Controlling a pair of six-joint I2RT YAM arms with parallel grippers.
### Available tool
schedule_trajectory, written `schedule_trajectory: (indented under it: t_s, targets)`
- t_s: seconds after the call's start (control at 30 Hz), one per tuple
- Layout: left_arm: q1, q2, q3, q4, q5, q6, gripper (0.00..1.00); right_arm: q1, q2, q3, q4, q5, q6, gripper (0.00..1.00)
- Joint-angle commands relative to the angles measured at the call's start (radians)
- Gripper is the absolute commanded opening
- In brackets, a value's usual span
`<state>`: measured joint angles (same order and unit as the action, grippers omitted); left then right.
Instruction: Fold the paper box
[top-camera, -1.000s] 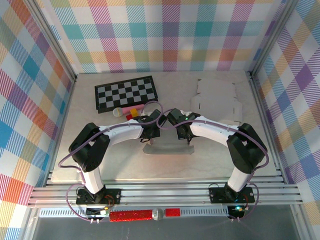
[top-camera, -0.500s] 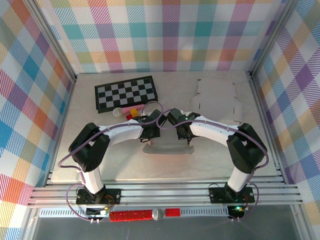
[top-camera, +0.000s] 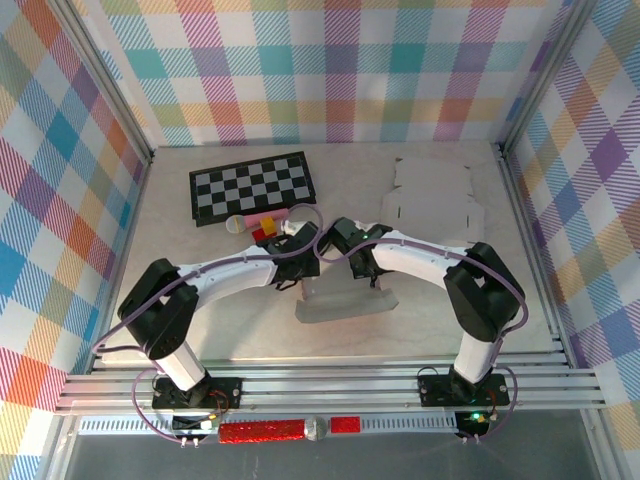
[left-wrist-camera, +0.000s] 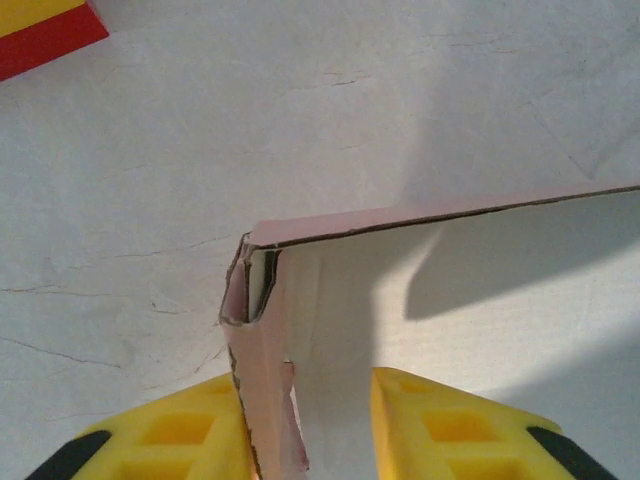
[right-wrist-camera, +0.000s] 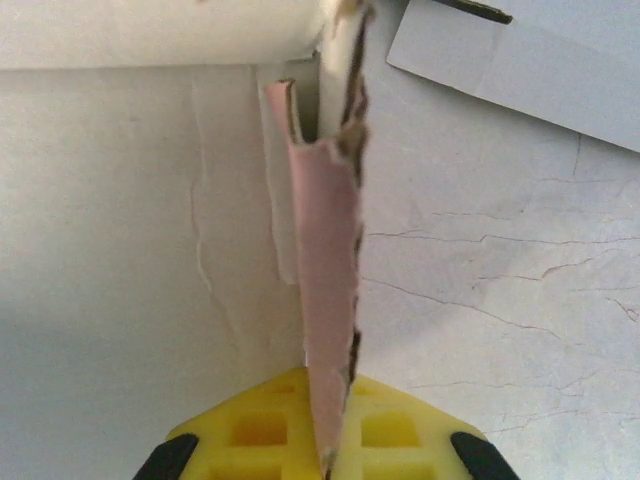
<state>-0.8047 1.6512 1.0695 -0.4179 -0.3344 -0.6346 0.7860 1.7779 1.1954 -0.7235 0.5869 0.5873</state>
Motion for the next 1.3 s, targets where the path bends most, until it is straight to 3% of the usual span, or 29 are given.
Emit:
schedule_trajectory:
  t_s: [0.0,0.27,0.37,0.67,0.8,1.0,1.27]
  targets:
    - [-0.059,-0.064,0.008,0.056,0.02,0.022,0.33,0.004,0.058,0.043,-0.031,0.006,0.023,0.0]
    - [-0.026,-0.19,0.062,-0.027,0.008,0.032,0.38,-0.027,0.104,0.086,-0.125,-0.048,0.112,0.0]
    - [0.006,-0.234,0.081,-0.054,0.025,0.036,0.45,-0.049,0.117,0.105,-0.172,-0.092,0.158,0.0]
    - [0.086,-0.295,0.09,-0.128,0.112,0.032,0.45,-0.069,0.155,0.189,-0.323,-0.166,0.316,0.0]
    - [0.12,-0.332,0.096,-0.177,0.155,0.024,0.45,-0.094,0.149,0.201,-0.394,-0.269,0.475,0.0]
    - [0.183,-0.388,0.054,-0.219,0.248,-0.007,0.42,-0.114,0.143,0.253,-0.559,-0.393,0.832,0.0]
    - [0.248,-0.422,-0.078,-0.217,0.426,-0.049,0.36,-0.116,0.18,0.278,-0.613,-0.673,1.213,0.0]
